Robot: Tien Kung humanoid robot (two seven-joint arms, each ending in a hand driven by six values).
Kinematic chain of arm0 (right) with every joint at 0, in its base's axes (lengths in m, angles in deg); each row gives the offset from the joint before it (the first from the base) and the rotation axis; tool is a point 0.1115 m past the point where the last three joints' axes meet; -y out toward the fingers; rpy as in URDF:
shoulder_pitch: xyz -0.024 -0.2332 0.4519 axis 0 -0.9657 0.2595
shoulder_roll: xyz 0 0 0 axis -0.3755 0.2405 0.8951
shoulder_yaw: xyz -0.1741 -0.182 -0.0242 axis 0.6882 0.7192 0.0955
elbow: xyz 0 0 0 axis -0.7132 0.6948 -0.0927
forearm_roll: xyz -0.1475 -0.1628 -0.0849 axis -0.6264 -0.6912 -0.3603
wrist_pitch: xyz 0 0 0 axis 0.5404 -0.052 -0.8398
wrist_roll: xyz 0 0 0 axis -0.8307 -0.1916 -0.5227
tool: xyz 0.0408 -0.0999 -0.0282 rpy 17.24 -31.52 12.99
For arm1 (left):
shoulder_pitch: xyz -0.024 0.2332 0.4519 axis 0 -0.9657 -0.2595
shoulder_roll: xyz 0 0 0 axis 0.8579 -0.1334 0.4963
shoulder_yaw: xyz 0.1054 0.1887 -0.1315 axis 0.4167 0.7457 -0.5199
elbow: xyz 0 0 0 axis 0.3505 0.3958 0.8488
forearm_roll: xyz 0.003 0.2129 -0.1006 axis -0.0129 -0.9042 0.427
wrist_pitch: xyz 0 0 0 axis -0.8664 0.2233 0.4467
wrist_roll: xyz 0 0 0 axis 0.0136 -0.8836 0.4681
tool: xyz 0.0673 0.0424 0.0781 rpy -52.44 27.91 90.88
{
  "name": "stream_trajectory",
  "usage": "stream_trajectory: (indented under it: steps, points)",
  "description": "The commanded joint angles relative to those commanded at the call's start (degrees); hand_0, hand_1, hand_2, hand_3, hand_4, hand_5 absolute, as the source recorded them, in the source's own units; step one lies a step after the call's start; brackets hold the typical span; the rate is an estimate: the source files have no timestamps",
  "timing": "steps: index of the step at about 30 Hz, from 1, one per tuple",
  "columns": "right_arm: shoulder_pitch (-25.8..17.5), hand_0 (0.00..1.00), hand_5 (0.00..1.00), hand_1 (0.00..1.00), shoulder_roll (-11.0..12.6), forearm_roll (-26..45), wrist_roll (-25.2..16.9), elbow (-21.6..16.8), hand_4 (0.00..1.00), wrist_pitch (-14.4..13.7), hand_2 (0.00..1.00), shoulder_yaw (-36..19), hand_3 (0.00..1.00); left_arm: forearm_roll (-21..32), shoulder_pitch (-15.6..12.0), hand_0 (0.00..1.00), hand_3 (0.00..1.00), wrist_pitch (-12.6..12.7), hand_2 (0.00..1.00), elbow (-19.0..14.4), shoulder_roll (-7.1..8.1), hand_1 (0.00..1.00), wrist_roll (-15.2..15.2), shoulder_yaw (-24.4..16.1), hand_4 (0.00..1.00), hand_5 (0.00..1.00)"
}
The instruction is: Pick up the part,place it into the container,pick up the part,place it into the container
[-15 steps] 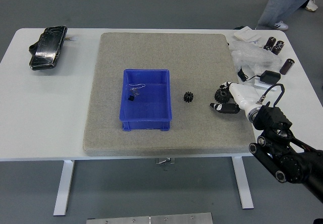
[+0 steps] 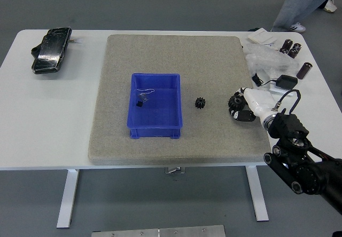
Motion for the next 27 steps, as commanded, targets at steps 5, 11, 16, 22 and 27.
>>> stream_trajectory:
  steps: [5,11,16,22,27]
  points:
    - [1.11,0.503,0.002,0.478,-0.17,-0.56,-0.12,-4.42,0.27,-0.97,0.423,0.64,0.434,0.05,-0.13,0.668,0.625,0.03,0.636,0.0,-0.11,0.664,-0.09,0.02,0.707,0.221]
    - [2.83,0.504,0.002,0.478,-2.98,-0.66,-0.05,-11.15,0.278,-2.03,0.42,3.39,0.434,-0.01,-0.3,0.668,0.626,0.02,0.636,0.0,-0.21,0.664,-0.18,0.06,0.707,0.222]
    - [4.05,0.53,0.002,0.489,-6.21,0.45,-0.8,-14.01,0.302,-3.5,0.442,8.5,0.44,-0.04,-0.34,0.668,0.626,0.0,0.636,0.0,-0.25,0.664,-0.21,0.1,0.707,0.221]
    - [5.27,0.721,0.174,0.702,-9.49,0.62,-0.45,-12.25,0.459,-2.66,0.684,14.4,0.653,-0.21,-0.34,0.668,0.626,-0.03,0.635,0.0,-0.23,0.665,-0.33,0.16,0.708,0.222]
    - [5.52,0.721,0.174,0.702,-10.46,-0.48,0.13,-10.92,0.459,-2.18,0.684,15.69,0.653,-0.19,-0.32,0.668,0.626,-0.03,0.635,0.0,-0.23,0.665,-0.35,0.22,0.708,0.222]
